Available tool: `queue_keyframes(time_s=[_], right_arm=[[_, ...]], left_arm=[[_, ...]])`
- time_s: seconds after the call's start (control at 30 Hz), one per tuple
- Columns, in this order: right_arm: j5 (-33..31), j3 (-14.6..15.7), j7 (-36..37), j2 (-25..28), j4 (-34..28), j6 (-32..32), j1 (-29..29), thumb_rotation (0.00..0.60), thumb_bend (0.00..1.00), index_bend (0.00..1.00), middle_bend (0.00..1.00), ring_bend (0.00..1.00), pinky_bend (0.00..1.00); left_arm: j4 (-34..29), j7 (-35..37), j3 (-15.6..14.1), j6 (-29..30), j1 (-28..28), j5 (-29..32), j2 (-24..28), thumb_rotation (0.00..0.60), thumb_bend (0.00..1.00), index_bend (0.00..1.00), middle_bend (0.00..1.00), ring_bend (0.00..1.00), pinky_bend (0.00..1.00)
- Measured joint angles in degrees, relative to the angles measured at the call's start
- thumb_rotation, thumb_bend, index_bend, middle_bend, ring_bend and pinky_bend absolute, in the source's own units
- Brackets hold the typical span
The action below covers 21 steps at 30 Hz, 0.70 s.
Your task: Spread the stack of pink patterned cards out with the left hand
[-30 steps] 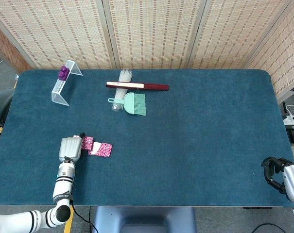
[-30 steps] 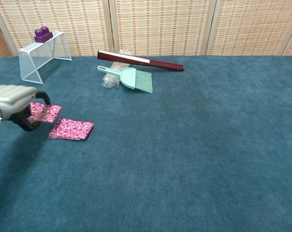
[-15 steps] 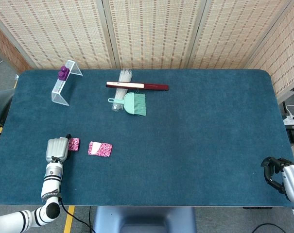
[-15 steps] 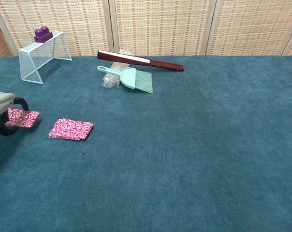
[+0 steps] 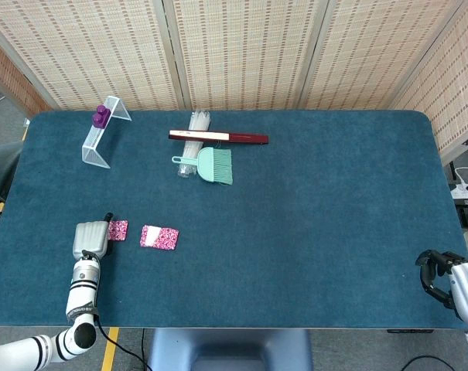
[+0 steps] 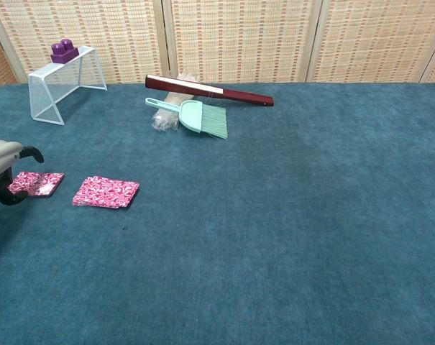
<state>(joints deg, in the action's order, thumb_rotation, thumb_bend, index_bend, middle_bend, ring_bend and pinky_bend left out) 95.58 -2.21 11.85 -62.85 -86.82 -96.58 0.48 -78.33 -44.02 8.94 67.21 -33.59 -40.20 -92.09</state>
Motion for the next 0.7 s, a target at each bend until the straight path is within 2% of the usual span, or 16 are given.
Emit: queue_keyframes(time_s=[0.23, 0.47, 0.7], right_arm=[[-0.11, -0.06, -0.11, -0.06, -0.01, 0.18, 0.1, 0.6, 0.55, 0.79, 0.73, 0.67, 0.93], [0.07, 0.13, -0.36, -0.04, -0.09, 0.39, 0.17, 0.6, 0.55, 0.79, 0.73, 0.67, 0.93], [-0.04, 0.03, 0.14, 0.11, 0.0, 0.17, 0.1, 0.6, 0.55, 0.79, 0.73, 0.67, 0.93]], left_arm=[[-2.06, -0.13, 0.01, 0.41, 0.15, -0.39, 0.68, 0.6, 0.4, 0.1, 1.0, 1.0, 1.0], [-9.28, 0.04, -1.22, 1.21, -0.03, -4.78, 1.66, 0.6, 0.4, 0.13, 1.0, 1.0, 1.0], [-9.75, -1.15, -2.25, 0.57, -1.22, -5.78, -1.42, 0.6, 0.4, 0.13, 1.0, 1.0, 1.0]])
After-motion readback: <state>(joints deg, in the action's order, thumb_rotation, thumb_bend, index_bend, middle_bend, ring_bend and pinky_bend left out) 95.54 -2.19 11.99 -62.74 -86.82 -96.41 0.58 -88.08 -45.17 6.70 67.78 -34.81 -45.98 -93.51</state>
